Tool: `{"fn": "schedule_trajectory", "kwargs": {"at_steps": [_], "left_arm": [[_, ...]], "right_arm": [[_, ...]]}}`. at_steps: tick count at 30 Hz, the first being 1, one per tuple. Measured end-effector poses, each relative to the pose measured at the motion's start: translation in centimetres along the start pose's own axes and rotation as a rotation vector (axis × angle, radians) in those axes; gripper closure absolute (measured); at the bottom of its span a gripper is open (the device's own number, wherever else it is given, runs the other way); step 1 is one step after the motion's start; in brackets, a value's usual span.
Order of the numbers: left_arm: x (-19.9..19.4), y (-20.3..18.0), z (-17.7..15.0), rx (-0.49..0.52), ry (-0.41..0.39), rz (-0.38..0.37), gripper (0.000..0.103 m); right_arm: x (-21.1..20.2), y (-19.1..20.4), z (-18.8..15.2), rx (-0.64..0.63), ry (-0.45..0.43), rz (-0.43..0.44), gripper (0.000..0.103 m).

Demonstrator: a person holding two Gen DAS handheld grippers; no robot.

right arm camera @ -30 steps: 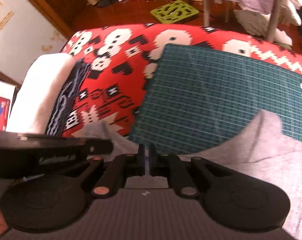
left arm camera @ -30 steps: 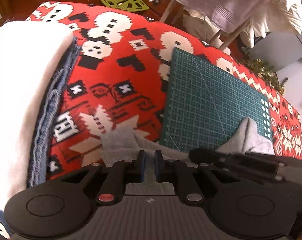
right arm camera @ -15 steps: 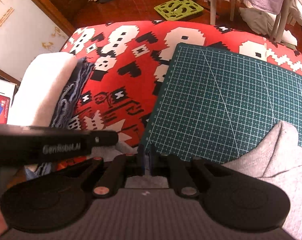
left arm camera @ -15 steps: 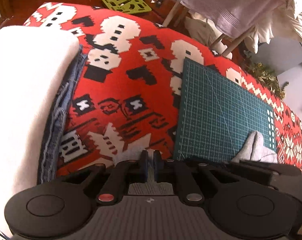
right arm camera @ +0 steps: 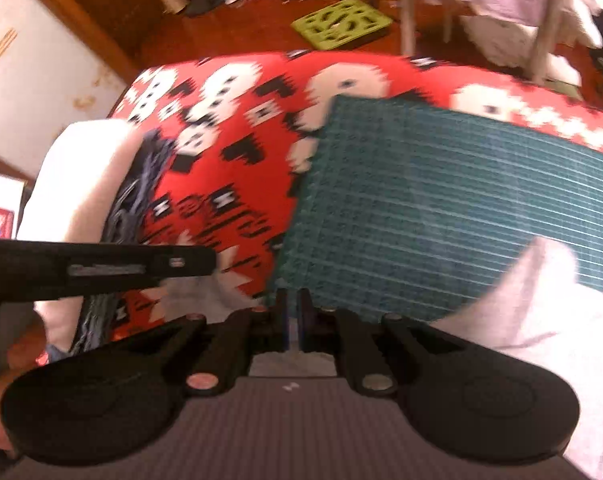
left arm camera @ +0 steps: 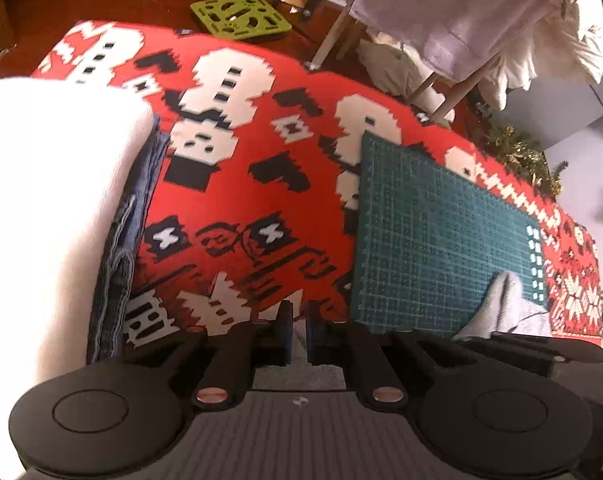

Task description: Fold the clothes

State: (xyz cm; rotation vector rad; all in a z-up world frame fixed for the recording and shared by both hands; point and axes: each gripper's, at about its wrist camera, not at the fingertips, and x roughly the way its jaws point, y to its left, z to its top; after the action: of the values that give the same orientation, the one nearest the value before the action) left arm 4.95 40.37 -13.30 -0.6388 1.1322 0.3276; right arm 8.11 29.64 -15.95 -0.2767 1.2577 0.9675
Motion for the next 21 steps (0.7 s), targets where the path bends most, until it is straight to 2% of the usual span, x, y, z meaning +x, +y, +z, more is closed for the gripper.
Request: {"fn": "schedule_trajectory", "kwargs": {"at_steps": [8, 13, 16, 18, 21], "left_arm": [[0.1, -3.4, -1.0, 0.011, 0.024, -0.067, 0.097], [1.2, -5.5, -2.1, 0.029, 0.044, -0.103, 0.097], [1.8, -6.4, -2.6, 0.031, 0.059, -0.107, 0.097], [2.0, -6.7, -2.7, 0.030, 0.066, -0.106, 0.097], [2.2, -7.1, -2.8, 0.026, 0.076, -0.103, 0.097]], "right_arm": [[-3.1, -6.1, -0.6, 0.149, -0.033, -0.136, 0.099], [-2.8, -8.3, -0.6, 0.163, -0.036, -0.145, 0.099], [-2.3, -8.7, -0.3, 0.151, -0.045, -0.145, 0.099], [-2.0, -9.1, 0.0, 0.151, -0.054, -0.136, 0.103], [-1.7, -9.6, 0.8, 0.170, -0.061, -0.134, 0.101]]}}
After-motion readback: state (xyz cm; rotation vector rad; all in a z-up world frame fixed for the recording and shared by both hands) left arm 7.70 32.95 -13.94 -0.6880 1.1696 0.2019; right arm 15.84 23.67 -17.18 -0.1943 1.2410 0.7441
